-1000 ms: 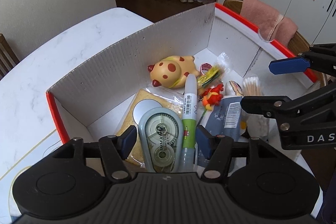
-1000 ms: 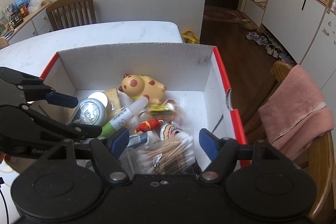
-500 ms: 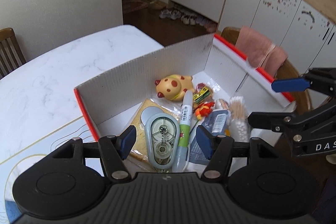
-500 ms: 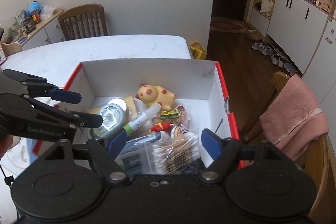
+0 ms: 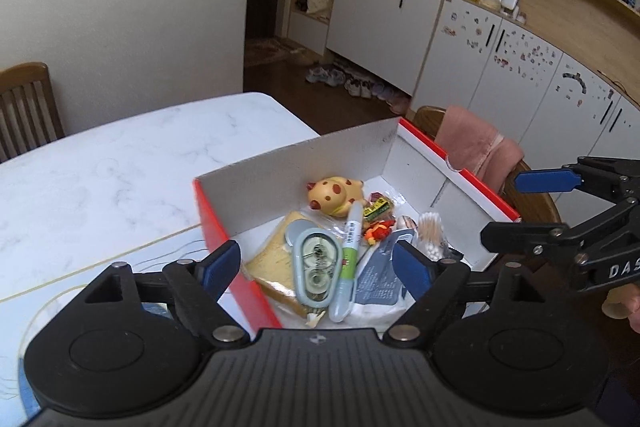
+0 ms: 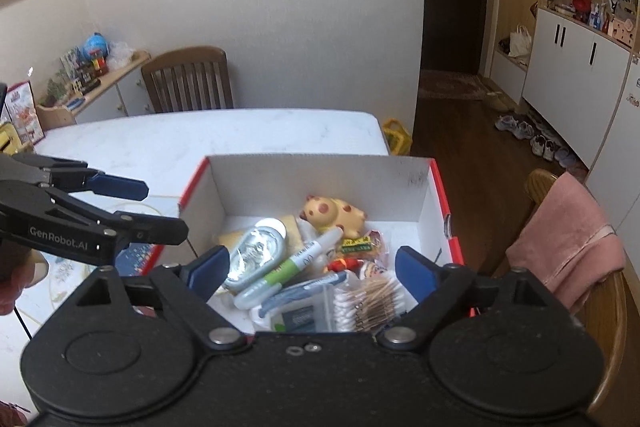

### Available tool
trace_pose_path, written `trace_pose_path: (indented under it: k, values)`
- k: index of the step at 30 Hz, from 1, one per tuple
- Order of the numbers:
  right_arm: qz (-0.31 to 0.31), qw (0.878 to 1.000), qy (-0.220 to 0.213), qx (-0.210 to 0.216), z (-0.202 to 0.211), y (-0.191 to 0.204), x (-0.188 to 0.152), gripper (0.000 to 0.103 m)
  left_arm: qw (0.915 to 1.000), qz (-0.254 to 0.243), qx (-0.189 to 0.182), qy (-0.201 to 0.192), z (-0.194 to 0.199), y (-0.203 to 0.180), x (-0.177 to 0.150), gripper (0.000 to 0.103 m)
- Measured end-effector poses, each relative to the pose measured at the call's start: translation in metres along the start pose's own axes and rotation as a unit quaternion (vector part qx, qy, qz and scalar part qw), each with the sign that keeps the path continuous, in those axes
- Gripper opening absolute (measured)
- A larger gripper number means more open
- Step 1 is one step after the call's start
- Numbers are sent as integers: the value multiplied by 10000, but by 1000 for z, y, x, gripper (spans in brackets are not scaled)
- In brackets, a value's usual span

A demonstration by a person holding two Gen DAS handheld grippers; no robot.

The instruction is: Organize objects

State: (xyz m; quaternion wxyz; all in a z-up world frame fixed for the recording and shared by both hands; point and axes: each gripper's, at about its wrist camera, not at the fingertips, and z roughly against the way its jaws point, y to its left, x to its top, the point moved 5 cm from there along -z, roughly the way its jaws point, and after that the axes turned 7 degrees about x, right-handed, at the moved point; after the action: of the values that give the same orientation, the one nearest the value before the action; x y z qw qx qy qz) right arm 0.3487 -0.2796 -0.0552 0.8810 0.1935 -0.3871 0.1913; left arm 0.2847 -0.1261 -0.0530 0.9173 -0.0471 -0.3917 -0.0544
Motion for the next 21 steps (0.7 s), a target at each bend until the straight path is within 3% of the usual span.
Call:
trace_pose_path:
  k: [7, 8, 21]
  values:
    - [33, 9994, -355, 10, 15, 19, -4, 102, 9996, 150, -63, -241, 31, 9, -9, 95]
    - [50, 9992, -394, 18, 18, 23, -4, 102, 9995, 179, -69, -268, 34, 10, -10, 102]
    - [-69, 9970, -769, -50, 47, 59, -26, 103, 9986, 35, -91, -523, 72, 8, -40, 103]
